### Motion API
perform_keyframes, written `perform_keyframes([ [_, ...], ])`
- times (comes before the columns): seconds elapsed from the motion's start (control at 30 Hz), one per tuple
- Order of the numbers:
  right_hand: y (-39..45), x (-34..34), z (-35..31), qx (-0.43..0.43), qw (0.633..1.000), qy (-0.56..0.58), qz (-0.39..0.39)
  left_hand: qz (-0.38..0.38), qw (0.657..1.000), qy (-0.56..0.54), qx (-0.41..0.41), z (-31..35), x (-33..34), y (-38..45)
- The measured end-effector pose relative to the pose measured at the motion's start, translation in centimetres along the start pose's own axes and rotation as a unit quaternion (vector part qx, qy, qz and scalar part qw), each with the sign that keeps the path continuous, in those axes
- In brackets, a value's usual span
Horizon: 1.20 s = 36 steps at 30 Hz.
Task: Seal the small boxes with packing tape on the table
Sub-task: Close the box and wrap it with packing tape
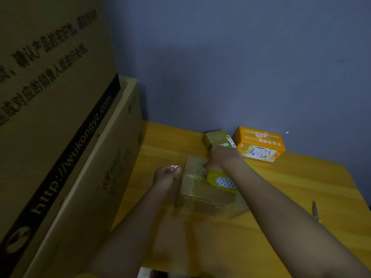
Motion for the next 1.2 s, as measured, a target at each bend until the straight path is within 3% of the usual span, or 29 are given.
perform_keyframes([
  [0.33, -0.2, -0.2, -0.4, -0.005, 0.999, -0.035, 0.01, -0.064, 0.992, -0.011, -0.109, -1.4, 1.1, 0.1],
  [0.43, 0.0, 0.3, -0.7, -0.004, 0.999, -0.035, 0.009, -0.05, 0.99, 0.01, -0.128, -3.1, 1.8, 0.0],
  [0.53, 0.1, 0.6, -0.9, -0.003, 0.999, -0.039, 0.012, -0.061, 0.991, 0.064, -0.102, -4.3, 1.9, 0.0],
  [0.63, 0.2, 0.6, -1.3, -0.01, 0.999, -0.052, 0.012, -0.039, 0.986, 0.16, 0.015, -2.3, 0.9, 0.3],
  [0.7, 0.2, 0.5, -1.5, -0.01, 0.998, -0.061, 0.012, -0.073, 0.99, 0.105, 0.056, -0.6, 1.3, -0.4],
  [0.77, 0.3, 0.5, -1.6, -0.013, 0.997, -0.069, 0.013, -0.164, 0.985, 0.038, 0.025, 0.4, 2.6, -1.8],
  [0.83, 0.2, 0.5, -1.6, -0.016, 0.997, -0.072, 0.013, -0.218, 0.975, 0.037, -0.001, 0.2, 3.9, -2.7],
  [0.93, 0.3, 0.5, -1.5, -0.021, 0.997, -0.074, 0.014, -0.168, 0.985, 0.035, -0.009, -0.2, 4.2, -2.6],
  [1.07, 0.3, 0.4, -1.2, -0.019, 0.998, -0.067, 0.012, -0.194, 0.956, 0.141, 0.167, 1.3, 3.3, -2.4],
  [1.2, 0.2, 0.2, -0.7, -0.016, 0.999, -0.036, 0.01, -0.246, 0.934, 0.182, 0.185, 1.3, 4.4, -2.1],
])
Point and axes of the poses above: each hand's wrist, its own y-axis towards the middle knuckle, its own x-axis out of the palm, z = x × y, the point moved 2 cm from there along y, towards the middle knuckle, and after that the axes turned 6 degrees about x, right-handed, at the moved point
